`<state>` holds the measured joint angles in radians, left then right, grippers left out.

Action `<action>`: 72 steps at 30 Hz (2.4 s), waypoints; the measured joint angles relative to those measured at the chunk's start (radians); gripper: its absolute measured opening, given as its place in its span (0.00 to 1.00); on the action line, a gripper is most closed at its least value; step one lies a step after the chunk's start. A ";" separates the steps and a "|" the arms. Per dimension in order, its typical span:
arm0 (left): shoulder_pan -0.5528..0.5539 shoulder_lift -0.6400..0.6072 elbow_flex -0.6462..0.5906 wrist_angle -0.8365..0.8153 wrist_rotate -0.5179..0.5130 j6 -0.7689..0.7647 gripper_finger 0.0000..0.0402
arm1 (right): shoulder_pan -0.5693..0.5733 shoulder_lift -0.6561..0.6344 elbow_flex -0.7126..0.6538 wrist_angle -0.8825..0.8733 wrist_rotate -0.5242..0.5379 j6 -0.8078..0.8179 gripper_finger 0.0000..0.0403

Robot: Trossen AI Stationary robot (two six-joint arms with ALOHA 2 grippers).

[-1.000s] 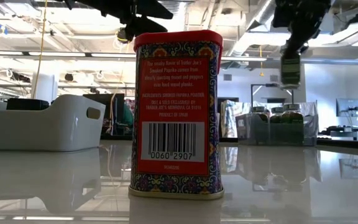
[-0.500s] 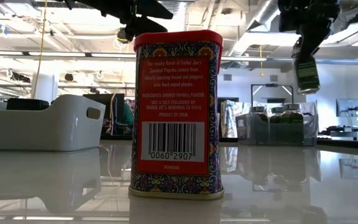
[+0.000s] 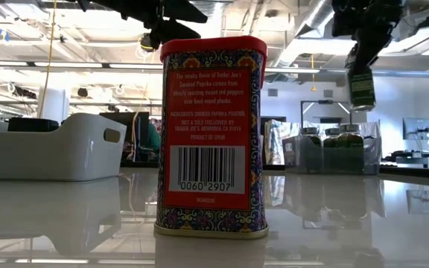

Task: Sort spices by type
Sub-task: Put the green seasoning bottle into the black bin

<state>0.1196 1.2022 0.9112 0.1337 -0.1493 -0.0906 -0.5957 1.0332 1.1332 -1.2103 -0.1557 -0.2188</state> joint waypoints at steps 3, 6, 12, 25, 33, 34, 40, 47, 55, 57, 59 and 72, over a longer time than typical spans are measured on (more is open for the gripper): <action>0.000 0.000 0.000 0.000 0.000 0.000 0.63 | 0.000 0.000 0.000 0.009 0.000 0.000 0.56; 0.000 0.000 0.000 0.000 0.000 -0.001 0.63 | 0.000 0.000 0.000 0.017 0.000 0.000 0.56; 0.000 0.000 0.000 0.000 0.001 -0.002 0.63 | 0.000 0.000 0.000 0.018 0.000 0.000 0.56; 0.000 0.000 0.000 0.000 0.002 -0.003 0.63 | 0.000 0.000 0.000 0.018 0.000 -0.003 0.56; 0.000 0.000 0.000 0.000 0.002 -0.001 0.63 | -0.001 0.000 0.000 0.018 0.000 -0.003 0.56; 0.000 0.000 0.000 0.000 0.002 -0.001 0.63 | -0.001 -0.001 0.000 0.018 0.000 -0.006 0.56; 0.000 0.000 0.000 -0.001 0.002 -0.003 0.63 | -0.001 -0.033 0.000 0.018 0.001 -0.025 0.56; 0.000 0.000 0.000 -0.002 0.002 0.039 0.63 | -0.010 -0.077 0.000 0.011 0.001 -0.047 0.56; 0.000 0.000 0.000 -0.003 0.002 0.047 0.63 | -0.076 -0.072 0.000 0.021 0.001 -0.130 0.56; 0.000 0.000 0.000 -0.003 0.002 0.047 0.63 | -0.090 -0.053 0.000 0.047 0.001 -0.155 0.56; 0.000 0.000 0.000 -0.004 0.002 0.046 0.63 | -0.099 -0.027 0.000 0.084 0.000 -0.175 0.56; 0.000 0.000 0.000 -0.013 0.002 0.045 0.63 | -0.101 0.193 0.000 0.191 -0.005 -0.331 0.56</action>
<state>0.1196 1.2026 0.9112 0.1204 -0.1471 -0.0452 -0.6968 1.2259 1.1336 -1.0196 -0.1602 -0.5497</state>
